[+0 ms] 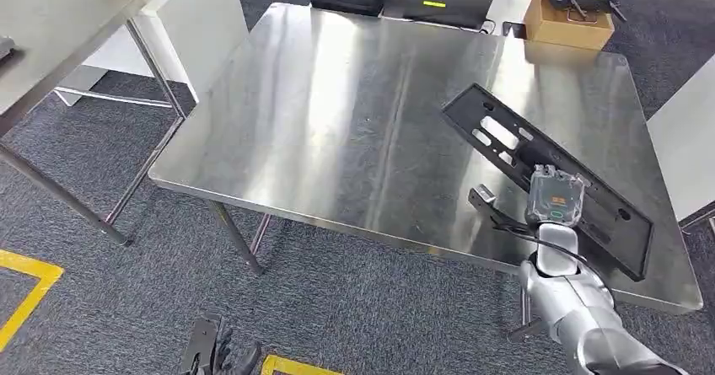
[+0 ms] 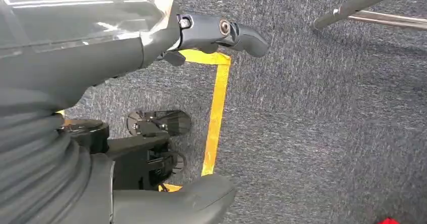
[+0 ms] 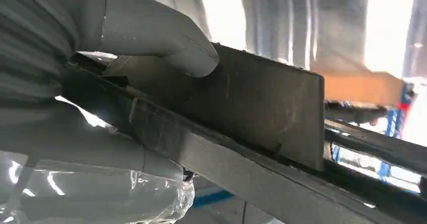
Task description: Take the parts from the cabinet and place them on the table.
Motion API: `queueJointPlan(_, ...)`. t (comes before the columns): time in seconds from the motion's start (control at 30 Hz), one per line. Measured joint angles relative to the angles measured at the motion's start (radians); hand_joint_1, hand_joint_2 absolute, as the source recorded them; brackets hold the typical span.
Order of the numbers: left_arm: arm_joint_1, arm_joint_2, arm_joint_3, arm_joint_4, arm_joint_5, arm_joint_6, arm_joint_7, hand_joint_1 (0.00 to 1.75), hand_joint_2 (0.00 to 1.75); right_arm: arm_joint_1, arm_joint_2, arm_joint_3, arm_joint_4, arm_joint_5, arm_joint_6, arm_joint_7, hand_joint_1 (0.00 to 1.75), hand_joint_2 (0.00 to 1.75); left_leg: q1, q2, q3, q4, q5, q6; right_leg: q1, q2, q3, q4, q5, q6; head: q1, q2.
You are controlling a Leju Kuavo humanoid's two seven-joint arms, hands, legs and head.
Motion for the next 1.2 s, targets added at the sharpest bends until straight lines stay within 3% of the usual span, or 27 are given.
queueJointPlan(0.33,-0.018,-0.001,0.000,0.006,-0.011,-0.019,-0.001,0.00,1.75,0.000,-0.002,-0.027,0.045,0.000,0.005,0.001,1.75,1.75,0.001,0.000,0.000,0.000,0.000,0.000,0.000,0.000,0.000,0.000,0.000,0.000,0.000,0.000)
queueJointPlan(0.37,-0.022,-0.001,0.000,0.009,-0.010,-0.021,-0.002,0.00,1.75,0.000,-0.002,-0.029,0.046,0.000,0.004,0.001,0.00,0.00,0.001,0.000,0.000,0.000,0.000,0.000,0.000,0.000,0.000,0.000,0.000,0.000,0.000,0.000)
queueJointPlan(1.03,-0.056,-0.001,0.000,0.046,0.002,-0.025,-0.011,0.00,1.75,0.000,-0.009,-0.039,0.054,0.000,0.003,0.001,0.00,0.00,0.000,0.000,0.000,0.000,0.000,0.000,0.000,0.000,0.000,0.000,0.000,0.000,0.000,0.000)
queueJointPlan(1.2,-0.065,-0.001,0.000,0.058,0.015,-0.027,-0.020,0.00,1.75,-0.008,-0.010,-0.066,0.045,0.000,0.021,-0.043,0.00,0.00,0.000,0.001,0.000,0.000,0.000,0.000,0.000,0.000,0.000,0.000,0.000,0.000,0.000,0.000)
